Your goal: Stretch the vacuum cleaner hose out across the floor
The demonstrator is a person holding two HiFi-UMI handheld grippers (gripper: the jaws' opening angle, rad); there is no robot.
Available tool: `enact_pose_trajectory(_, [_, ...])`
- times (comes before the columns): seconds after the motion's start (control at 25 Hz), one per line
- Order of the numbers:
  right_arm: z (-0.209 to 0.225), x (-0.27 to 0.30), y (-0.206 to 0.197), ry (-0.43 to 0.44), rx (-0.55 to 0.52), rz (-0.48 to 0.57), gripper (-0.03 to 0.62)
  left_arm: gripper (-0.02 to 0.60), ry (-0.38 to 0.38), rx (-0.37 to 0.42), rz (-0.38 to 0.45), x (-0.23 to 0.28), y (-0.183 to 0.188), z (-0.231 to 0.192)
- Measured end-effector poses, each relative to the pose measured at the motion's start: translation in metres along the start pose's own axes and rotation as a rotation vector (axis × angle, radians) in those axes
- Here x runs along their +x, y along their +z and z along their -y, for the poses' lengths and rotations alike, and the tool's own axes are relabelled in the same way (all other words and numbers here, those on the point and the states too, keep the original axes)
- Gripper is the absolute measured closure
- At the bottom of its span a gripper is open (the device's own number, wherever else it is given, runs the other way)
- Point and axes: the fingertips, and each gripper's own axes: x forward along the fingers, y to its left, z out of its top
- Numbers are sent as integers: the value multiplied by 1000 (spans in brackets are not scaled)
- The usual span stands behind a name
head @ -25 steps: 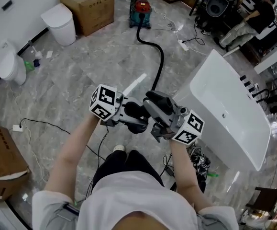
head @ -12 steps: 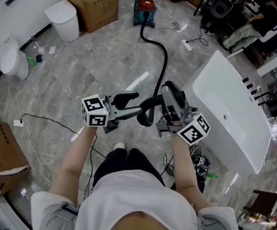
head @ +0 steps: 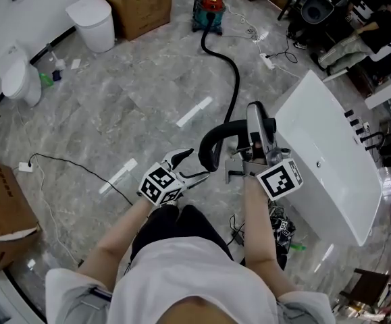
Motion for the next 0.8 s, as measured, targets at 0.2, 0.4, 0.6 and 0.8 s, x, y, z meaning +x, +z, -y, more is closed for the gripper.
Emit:
enact_pose_trajectory(0.2, [-18,13,14,-9,6,35,491,219,160,16,35,29,0,-7])
enact_pose_trajectory(0.4, [-34,15,30,8,8,66,491,221,326,-1,102,42,21,-33])
enact_pose_trajectory(0.6, [-26,5,34,-12,8,41,491,357,246,64,77,40,29,-29])
enact_pose_trajectory(0.8, [3,-6,23,-63,88,-14,491,361,113,101,-101,34,7,-35])
